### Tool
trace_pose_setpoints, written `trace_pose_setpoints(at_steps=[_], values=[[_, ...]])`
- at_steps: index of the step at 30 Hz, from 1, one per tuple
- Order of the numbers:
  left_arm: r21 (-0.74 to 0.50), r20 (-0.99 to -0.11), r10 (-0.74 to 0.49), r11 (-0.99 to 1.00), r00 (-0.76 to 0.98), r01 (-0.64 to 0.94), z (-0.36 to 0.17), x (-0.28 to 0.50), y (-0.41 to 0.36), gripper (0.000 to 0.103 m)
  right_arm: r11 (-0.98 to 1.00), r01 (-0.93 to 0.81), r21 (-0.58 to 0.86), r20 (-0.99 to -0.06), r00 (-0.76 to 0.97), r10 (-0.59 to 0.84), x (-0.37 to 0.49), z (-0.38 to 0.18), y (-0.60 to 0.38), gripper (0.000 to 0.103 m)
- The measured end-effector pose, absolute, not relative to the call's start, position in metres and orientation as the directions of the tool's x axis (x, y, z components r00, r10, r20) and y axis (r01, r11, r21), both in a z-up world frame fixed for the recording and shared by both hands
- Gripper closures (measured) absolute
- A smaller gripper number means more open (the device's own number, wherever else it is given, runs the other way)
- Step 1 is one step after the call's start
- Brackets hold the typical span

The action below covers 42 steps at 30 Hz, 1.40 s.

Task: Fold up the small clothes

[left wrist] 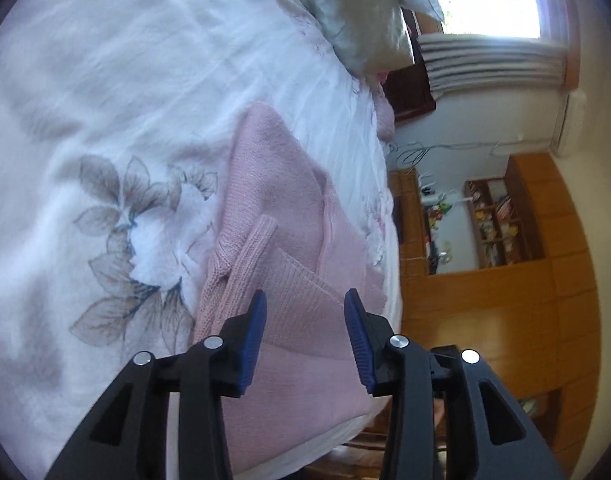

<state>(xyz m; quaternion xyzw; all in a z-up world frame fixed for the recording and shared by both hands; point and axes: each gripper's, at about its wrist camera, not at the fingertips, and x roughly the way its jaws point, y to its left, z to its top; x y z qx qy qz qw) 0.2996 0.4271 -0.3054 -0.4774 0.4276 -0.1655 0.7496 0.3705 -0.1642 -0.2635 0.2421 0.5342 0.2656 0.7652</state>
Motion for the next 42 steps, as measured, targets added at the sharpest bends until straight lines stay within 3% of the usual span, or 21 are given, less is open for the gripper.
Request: trace_pose_setpoints(at_steps=[5,11,15,21,24,25,26,30,31,33,34,36,39,40,41,42], values=[[-0.715,-0.646,-0.578,0.686,0.499,-0.131,-0.3,0.316,0.41,0.059,0.794,-0.169,0.584,-0.751,0.259,0.607,0.371,-0.284,-0.151,0.054],[-0.673,-0.697,-0.559,0.727,0.449,-0.139,-0.309,0.319,0.402,0.058,0.79,-0.166,0.59,-0.758,0.222,0.613,0.37,-0.3,-0.139,0.054],[-0.628,-0.733,-0.522,0.766,0.435,-0.138,-0.305,0.319,0.401,0.058,0.77,-0.182,0.611,-0.74,0.215,0.638,0.369,-0.295,-0.136,0.061],[-0.616,-0.738,-0.533,0.783,0.413,-0.089,-0.3,0.318,0.39,0.053,0.777,-0.178,0.603,-0.748,0.212,0.629,0.372,-0.298,-0.137,0.061],[-0.587,-0.756,-0.509,0.805,0.412,-0.082,-0.298,0.317,0.386,0.061,0.776,-0.187,0.602,-0.746,0.215,0.63,0.372,-0.296,-0.132,0.065],[-0.58,-0.762,-0.504,0.81,0.407,-0.083,-0.298,0.317,0.386,0.084,0.777,-0.192,0.599,-0.746,0.218,0.629,0.371,-0.295,-0.131,0.066],[-0.573,-0.769,-0.502,0.815,0.395,-0.081,-0.298,0.317,0.385,0.095,0.781,-0.195,0.594,-0.75,0.219,0.625,0.369,-0.294,-0.13,0.066],[-0.554,-0.783,-0.501,0.832,0.37,-0.046,-0.296,0.314,0.374,0.094,0.771,-0.218,0.599,-0.74,0.219,0.637,0.363,-0.291,-0.129,0.07],[-0.543,-0.789,-0.493,0.839,0.368,-0.04,-0.295,0.314,0.372,0.093,0.774,-0.216,0.595,-0.744,0.217,0.632,0.363,-0.292,-0.129,0.07],[-0.528,-0.798,-0.479,0.849,0.366,-0.041,-0.296,0.314,0.37,0.068,0.782,-0.206,0.588,-0.753,0.215,0.622,0.365,-0.295,-0.129,0.07],[-0.525,-0.797,-0.472,0.85,0.375,-0.047,-0.296,0.314,0.371,0.05,0.785,-0.199,0.587,-0.756,0.214,0.619,0.367,-0.297,-0.128,0.07],[-0.527,-0.794,-0.472,0.849,0.384,-0.045,-0.295,0.314,0.37,0.049,0.789,-0.196,0.583,-0.759,0.214,0.614,0.37,-0.297,-0.127,0.07],[-0.535,-0.79,-0.482,0.843,0.379,-0.045,-0.297,0.313,0.368,0.058,0.79,-0.205,0.578,-0.761,0.216,0.612,0.369,-0.295,-0.124,0.071],[-0.531,-0.796,-0.478,0.846,0.372,-0.048,-0.299,0.313,0.367,0.082,0.795,-0.211,0.569,-0.765,0.22,0.606,0.368,-0.295,-0.123,0.08],[-0.522,-0.805,-0.469,0.851,0.363,-0.059,-0.301,0.312,0.366,0.093,0.804,-0.217,0.554,-0.772,0.226,0.594,0.367,-0.294,-0.122,0.094],[-0.514,-0.811,-0.458,0.855,0.364,-0.069,-0.303,0.311,0.367,0.093,0.813,-0.221,0.539,-0.776,0.245,0.581,0.365,-0.292,-0.123,0.093]])
